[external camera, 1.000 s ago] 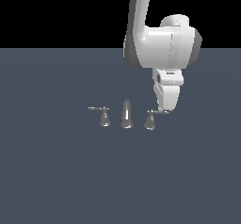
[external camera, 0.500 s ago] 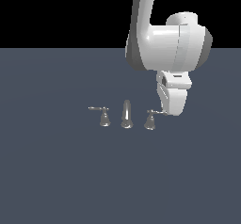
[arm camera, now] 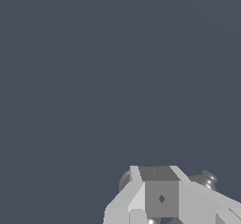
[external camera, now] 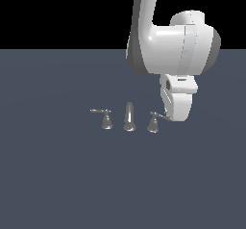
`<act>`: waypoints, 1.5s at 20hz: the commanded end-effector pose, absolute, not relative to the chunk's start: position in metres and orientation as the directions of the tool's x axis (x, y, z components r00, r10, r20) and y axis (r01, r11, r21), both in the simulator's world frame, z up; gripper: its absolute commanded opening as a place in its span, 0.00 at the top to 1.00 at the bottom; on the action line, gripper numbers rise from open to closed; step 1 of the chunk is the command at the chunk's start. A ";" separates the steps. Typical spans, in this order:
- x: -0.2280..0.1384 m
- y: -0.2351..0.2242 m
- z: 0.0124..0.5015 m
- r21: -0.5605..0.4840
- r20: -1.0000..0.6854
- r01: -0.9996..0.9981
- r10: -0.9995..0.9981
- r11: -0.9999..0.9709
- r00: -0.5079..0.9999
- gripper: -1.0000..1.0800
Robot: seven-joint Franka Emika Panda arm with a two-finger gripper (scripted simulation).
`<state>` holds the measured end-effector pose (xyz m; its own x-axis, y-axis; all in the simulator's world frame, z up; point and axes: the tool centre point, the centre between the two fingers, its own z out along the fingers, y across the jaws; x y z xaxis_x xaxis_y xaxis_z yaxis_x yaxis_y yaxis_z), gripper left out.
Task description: Turn on the faucet by rotating a designated handle.
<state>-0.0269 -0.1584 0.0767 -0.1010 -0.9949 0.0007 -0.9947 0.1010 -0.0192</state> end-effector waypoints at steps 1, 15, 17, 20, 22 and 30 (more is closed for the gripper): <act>-0.043 -0.156 0.077 -0.003 -0.001 -0.995 -0.995 0.104 -0.104 1.00; -0.068 -0.129 0.076 -0.003 0.001 -0.994 -0.994 0.110 -0.110 1.00; -0.073 -0.120 0.076 -0.002 0.000 -0.994 -0.994 0.109 -0.109 1.00; -0.077 -0.112 0.077 0.000 0.000 -0.994 -0.994 0.108 -0.108 1.00; -0.077 -0.129 0.076 -0.001 0.006 -0.990 -0.990 0.142 -0.142 1.00; -0.060 -0.077 0.077 0.000 0.001 -0.994 -0.994 0.112 -0.112 1.00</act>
